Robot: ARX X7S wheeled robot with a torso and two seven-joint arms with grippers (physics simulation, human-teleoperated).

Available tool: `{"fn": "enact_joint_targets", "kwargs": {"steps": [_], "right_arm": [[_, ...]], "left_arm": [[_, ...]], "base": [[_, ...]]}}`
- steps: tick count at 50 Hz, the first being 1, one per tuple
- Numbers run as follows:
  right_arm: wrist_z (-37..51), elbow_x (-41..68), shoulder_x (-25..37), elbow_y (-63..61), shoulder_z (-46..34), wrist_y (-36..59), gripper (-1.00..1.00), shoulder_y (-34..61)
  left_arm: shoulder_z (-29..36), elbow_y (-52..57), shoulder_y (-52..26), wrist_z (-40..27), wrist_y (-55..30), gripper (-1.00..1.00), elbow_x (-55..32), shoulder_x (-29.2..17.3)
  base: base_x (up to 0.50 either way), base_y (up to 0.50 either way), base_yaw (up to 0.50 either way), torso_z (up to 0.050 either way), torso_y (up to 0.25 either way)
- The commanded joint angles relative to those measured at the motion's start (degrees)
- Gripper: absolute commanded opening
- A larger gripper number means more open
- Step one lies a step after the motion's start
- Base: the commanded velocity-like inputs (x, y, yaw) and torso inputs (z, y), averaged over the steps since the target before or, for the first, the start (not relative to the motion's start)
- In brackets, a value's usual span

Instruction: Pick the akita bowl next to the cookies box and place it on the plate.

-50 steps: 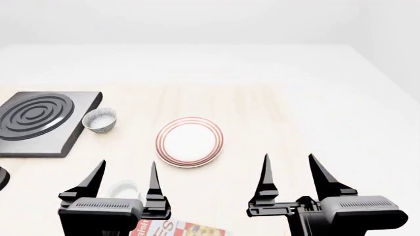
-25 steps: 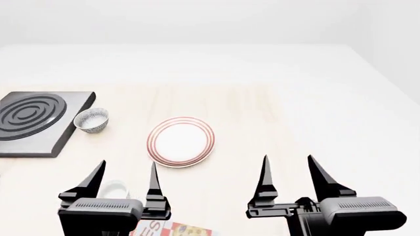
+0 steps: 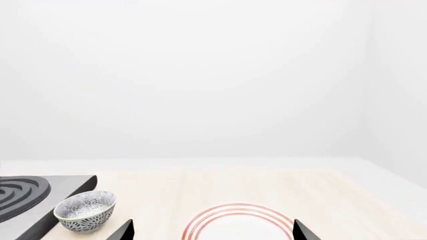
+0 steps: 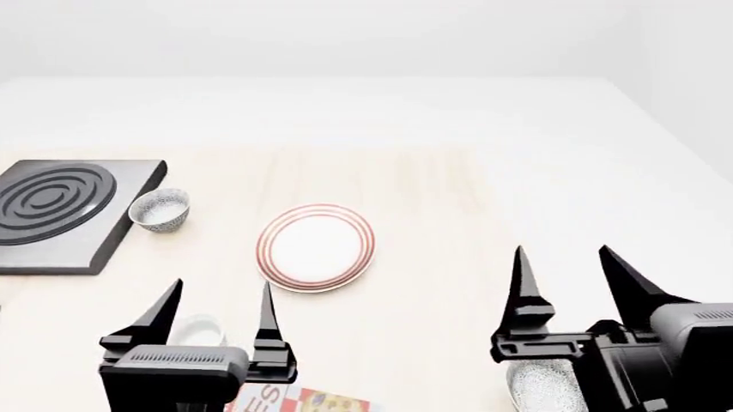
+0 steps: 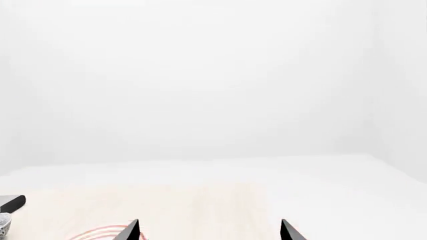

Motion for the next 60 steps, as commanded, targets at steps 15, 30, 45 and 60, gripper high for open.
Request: {"fn": "enact_joint_targets", "kwargs": {"steps": [15,30,45,60], "right_arm": [[18.47,73.45,40.87,4.44,37.49,21.78,1.00,-10.53],[19.81,87.45,49.14,20.60,43.80,35.25,1.00,-16.65],[15.14,81.52,50.13,25.31,40.07,34.00,1.00,-16.68],[2.65,68.85,55.70,27.52,22.92,15.81,1.00,-19.91]], "left_arm": [[1.28,-0.63,-0.51,-0.96,0.15,1.00,0.50,-0.61],[0.74,0.19,-0.21,-1.63,0.10,1.00,-0.36,-1.19],[0.74,-0.13,-0.35,-2.11,0.27,1.00,-0.72,-1.48],[0.74,-0.27,-0.48,-2.48,0.46,1.00,-0.92,-1.79]], "base": [[0.00,0.00,0.00,0.000,0.000],[0.00,0.00,0.00,0.000,0.000],[0.00,0.00,0.00,0.000,0.000],[0.00,0.00,0.00,0.000,0.000]]}}
